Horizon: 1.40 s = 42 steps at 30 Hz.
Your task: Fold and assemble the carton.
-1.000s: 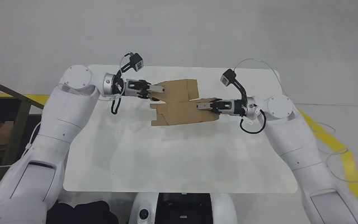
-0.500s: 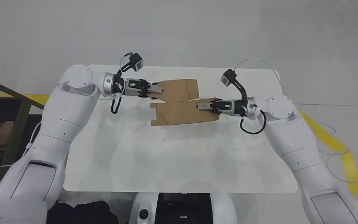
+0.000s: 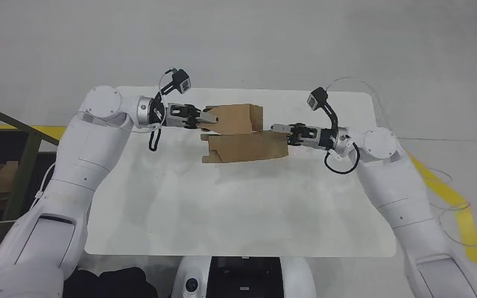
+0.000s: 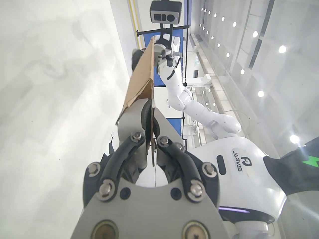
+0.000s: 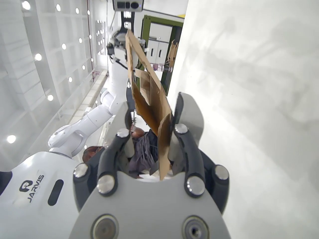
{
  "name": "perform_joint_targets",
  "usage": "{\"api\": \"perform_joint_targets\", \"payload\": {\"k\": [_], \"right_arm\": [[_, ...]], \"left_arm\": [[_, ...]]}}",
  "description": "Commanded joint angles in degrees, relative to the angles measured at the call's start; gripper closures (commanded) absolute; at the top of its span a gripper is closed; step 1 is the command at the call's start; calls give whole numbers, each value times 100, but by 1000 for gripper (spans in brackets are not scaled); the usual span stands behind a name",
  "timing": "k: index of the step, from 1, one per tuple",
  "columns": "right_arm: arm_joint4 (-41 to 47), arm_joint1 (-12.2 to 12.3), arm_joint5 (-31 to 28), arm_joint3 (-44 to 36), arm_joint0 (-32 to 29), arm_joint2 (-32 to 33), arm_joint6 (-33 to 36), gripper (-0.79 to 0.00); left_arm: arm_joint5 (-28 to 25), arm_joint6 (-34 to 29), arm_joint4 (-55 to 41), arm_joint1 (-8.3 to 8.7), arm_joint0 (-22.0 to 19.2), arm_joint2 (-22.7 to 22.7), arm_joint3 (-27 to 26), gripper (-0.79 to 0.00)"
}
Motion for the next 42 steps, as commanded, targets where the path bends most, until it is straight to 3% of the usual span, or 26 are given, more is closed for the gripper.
{"api": "perform_joint_targets", "payload": {"k": [1,5,15,29,42], "right_arm": [[-13,12,-44,8,-50,94,-228,-785],[245,42,-390,-223,-250,366,-489,-785],[818,18,-783,-848,-256,251,428,-785],[1356,-269,-1015,-51,336,-563,940,-785],[1814,-490,-1156,480,606,-935,1251,-714]], "left_arm": [[-35,-27,-25,2,23,-18,-20,0],[-99,-42,0,-1,71,-19,-79,0],[-168,-78,2,-50,88,84,-110,0],[-260,-337,-290,-120,65,148,-192,0],[-314,-383,-409,-180,2,175,-239,0]]}}
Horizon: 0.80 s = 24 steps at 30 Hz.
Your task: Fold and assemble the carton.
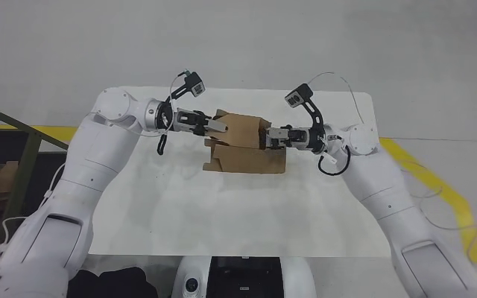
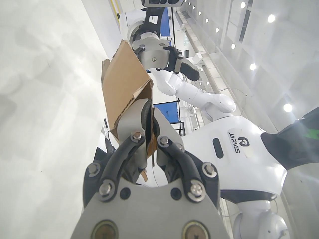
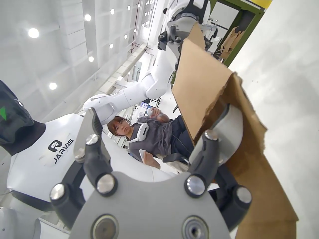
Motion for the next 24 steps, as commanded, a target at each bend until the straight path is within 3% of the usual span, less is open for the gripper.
{"api": "perform_joint_targets", "payload": {"k": [1,8,14,20,24], "right_arm": [[68,-36,-18,72,27,-53,0,-711],[249,-157,-70,296,134,-189,11,-606],[309,-216,-62,354,181,-212,19,-394],[204,-266,2,516,249,-270,83,-366],[132,-298,16,607,300,-293,97,-280]], "left_arm": [[0,-2,-8,-6,-2,3,-1,0],[-22,-18,-21,-25,-5,-4,16,0],[-18,-53,-32,-34,-1,-23,36,0],[-16,-73,-23,-40,3,-45,44,0],[8,-93,-8,-44,4,-52,41,0]]}}
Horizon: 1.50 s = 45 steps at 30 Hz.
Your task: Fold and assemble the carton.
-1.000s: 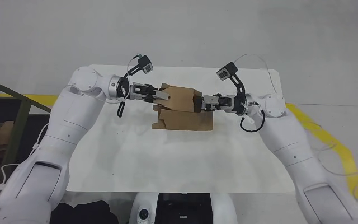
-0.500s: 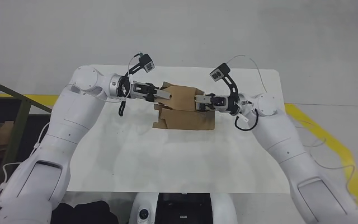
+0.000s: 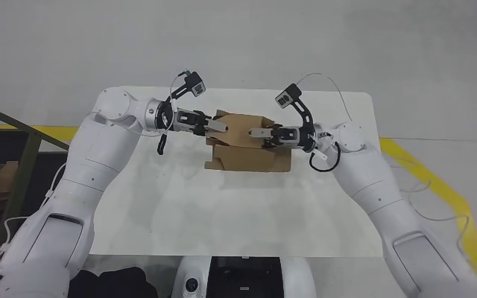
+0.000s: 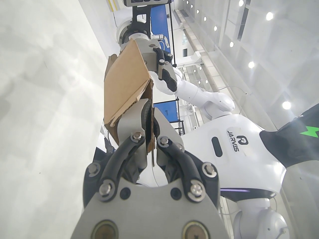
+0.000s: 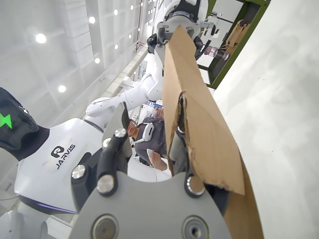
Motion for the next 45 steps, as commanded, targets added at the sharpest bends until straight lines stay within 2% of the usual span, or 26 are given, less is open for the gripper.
{"api": "perform_joint_targets", "payload": {"k": [1,9,11,17,19,21,23,25,27,39,45], "right_arm": [[-56,-9,5,41,27,-5,6,-246],[-237,-53,29,155,105,-16,25,-99],[-269,-61,46,164,114,-14,27,-12],[-380,-87,96,167,139,-15,14,0],[-408,-95,113,164,144,-16,17,0],[-440,-100,131,176,147,-4,-23,0],[-483,-104,170,191,147,8,-87,0],[-578,-106,251,207,157,12,-177,0],[-686,-107,343,226,165,12,-280,0],[-1160,-141,620,210,174,-42,-644,0],[-1259,-168,660,168,171,-71,-702,0]], "left_arm": [[0,0,4,-3,4,-2,-3,0],[36,-29,36,-13,8,-5,-5,0],[39,-31,39,-15,9,-10,-6,0],[51,-55,51,-19,14,-25,-13,-28],[50,-58,51,-20,19,-32,-21,-74],[50,-73,26,-20,34,-44,-38,-256],[39,-91,8,-17,48,-67,-55,-379],[35,-95,-8,-13,66,-95,-73,-542],[40,-98,-26,-8,85,-124,-95,-563],[40,-172,-208,40,227,-366,-321,-413],[112,-117,-154,36,238,-358,-472,-391]]}}
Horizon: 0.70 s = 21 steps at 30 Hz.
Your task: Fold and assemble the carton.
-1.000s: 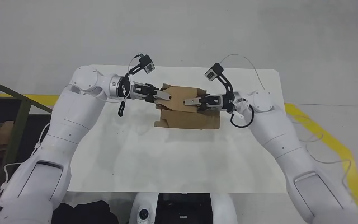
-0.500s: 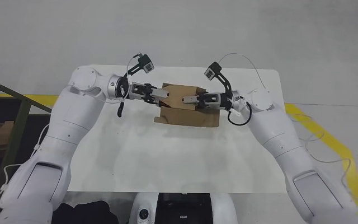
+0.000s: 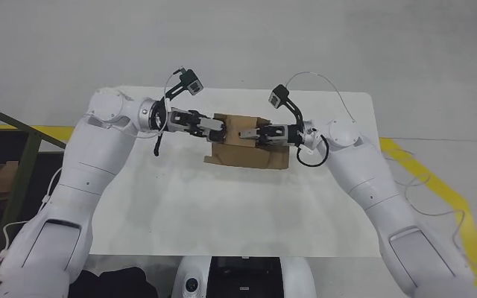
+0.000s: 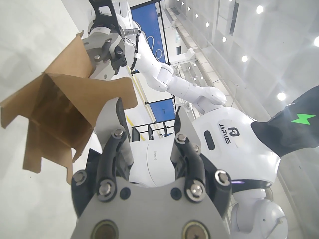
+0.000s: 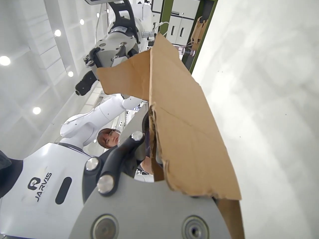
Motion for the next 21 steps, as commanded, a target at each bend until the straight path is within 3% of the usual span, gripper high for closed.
{"api": "perform_joint_targets", "payload": {"k": [1,21], "right_arm": [[-16,-7,0,-12,3,-3,3,0],[-268,-17,89,-299,-84,66,-19,0]], "left_arm": [[9,25,40,-9,-15,30,-24,-391],[114,398,702,-80,-205,327,-210,-425]]}}
